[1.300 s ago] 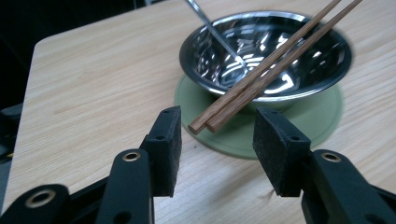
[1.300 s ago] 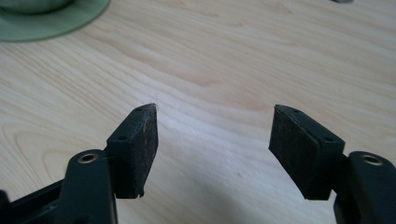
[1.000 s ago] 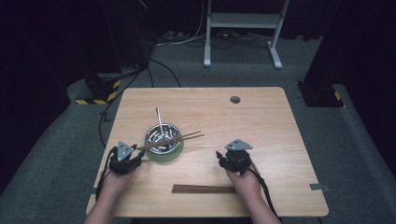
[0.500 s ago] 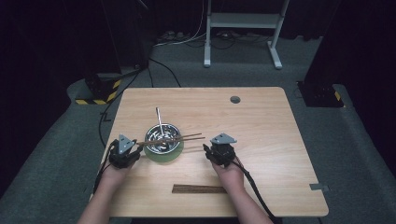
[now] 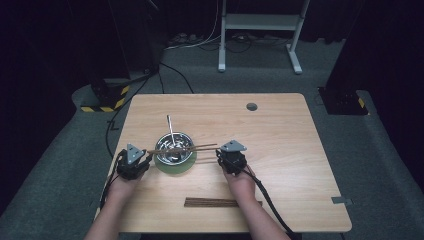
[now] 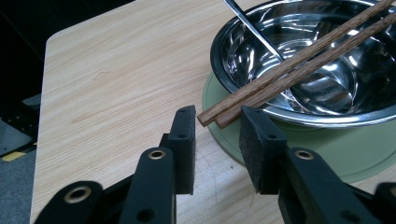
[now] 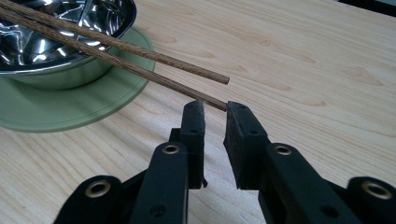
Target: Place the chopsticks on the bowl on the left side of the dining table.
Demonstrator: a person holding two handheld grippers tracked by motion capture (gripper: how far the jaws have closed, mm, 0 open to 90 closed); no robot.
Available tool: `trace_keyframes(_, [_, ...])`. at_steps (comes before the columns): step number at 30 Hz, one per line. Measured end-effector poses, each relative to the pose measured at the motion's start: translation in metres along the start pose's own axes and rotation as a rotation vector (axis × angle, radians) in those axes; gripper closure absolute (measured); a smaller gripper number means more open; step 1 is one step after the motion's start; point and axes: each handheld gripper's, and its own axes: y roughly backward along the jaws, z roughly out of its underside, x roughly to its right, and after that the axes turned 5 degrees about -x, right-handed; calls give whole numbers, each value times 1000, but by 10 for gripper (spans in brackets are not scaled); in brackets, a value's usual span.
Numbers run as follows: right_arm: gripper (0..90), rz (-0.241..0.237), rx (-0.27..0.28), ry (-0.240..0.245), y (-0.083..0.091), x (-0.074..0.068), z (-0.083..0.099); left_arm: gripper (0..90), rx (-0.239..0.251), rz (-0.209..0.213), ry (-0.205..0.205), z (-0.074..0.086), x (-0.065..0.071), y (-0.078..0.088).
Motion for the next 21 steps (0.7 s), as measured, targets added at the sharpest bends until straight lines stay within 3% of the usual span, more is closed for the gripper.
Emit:
trace_keyframes(12, [789,11,6,-1,-7,-3,-7,708,-12,-13,0,1,-3,-6])
trace_keyframes(19, [785,17,-1,2,-9,-3,-6,725,-2,-19,27,2,-6,-9])
trace_keyframes(21, [800,18,-4,6,-9,-4,-5,728,-10,-19,9,2,-6,-8])
